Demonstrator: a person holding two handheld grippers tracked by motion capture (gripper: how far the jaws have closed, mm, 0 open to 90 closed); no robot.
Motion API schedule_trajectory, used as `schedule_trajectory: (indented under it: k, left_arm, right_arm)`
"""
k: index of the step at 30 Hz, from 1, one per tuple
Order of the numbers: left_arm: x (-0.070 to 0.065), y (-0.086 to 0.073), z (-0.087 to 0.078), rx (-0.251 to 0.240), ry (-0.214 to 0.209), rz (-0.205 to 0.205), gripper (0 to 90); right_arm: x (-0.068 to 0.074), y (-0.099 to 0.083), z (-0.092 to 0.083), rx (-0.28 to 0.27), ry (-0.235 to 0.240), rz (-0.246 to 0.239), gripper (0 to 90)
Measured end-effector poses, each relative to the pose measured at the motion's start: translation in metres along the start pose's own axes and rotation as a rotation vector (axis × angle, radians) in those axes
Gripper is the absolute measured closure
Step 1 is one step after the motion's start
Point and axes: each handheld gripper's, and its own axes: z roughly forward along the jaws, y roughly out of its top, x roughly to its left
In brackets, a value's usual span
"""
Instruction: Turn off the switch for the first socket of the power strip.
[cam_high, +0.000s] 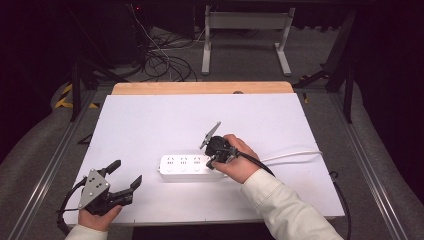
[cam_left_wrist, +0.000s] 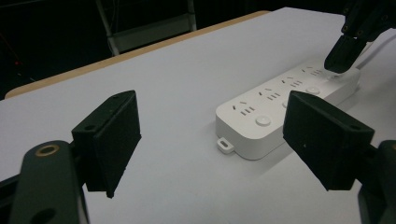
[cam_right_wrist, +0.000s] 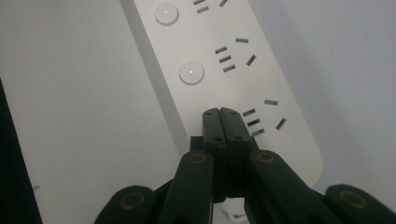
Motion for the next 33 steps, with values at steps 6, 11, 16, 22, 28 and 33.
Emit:
schedule_trajectory:
  k: [6,11,16,22,28,33]
  left_arm:
    - [0.0,0.0,0.0001,0.0,0.0,0.0,19.4]
    - [0.0,-0.0002,0.0004,0.005,0.006,-0.002,19.6]
    - [0.0002,-0.0001,0.0002,0.004,0.003,0.0,19.6]
    - [-0.0002,0.0,0.0,0.002,0.002,-0.002,19.7]
    - [-0.0006,0.0,0.0002,0.004,0.003,-0.004,19.6]
    - [-0.001,0.0,0.0005,0.005,0.001,-0.006,19.6]
  right_arm:
    - [0.0003,-0.0002,0.0032,-0.005,-0.002,-0.005,90.0]
    - [0.0012,-0.0001,0.0049,0.002,-0.004,0.001,90.0]
    - [0.0022,-0.0005,0.006,0.005,-0.01,-0.001,90.0]
    - [0.0031,-0.0025,0.0076,0.005,-0.019,-0.005,90.0]
    - [0.0028,-0.0046,0.0077,-0.01,-0.021,-0.001,90.0]
    - [0.005,-0.0042,0.0079,-0.007,-0.034,-0.003,90.0]
